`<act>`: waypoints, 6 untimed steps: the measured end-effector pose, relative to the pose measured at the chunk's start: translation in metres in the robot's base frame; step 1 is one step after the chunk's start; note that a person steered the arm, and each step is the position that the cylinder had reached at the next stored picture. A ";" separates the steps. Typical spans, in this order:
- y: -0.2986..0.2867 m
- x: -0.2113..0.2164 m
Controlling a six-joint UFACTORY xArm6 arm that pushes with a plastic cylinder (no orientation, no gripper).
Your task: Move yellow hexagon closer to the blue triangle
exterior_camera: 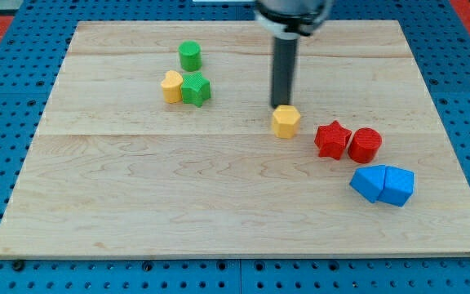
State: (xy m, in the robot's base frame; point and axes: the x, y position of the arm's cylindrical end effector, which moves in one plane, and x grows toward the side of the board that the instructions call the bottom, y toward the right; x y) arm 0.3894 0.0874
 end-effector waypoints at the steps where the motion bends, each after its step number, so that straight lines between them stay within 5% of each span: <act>1: -0.008 0.002; 4: 0.008 0.127; 6: -0.088 0.102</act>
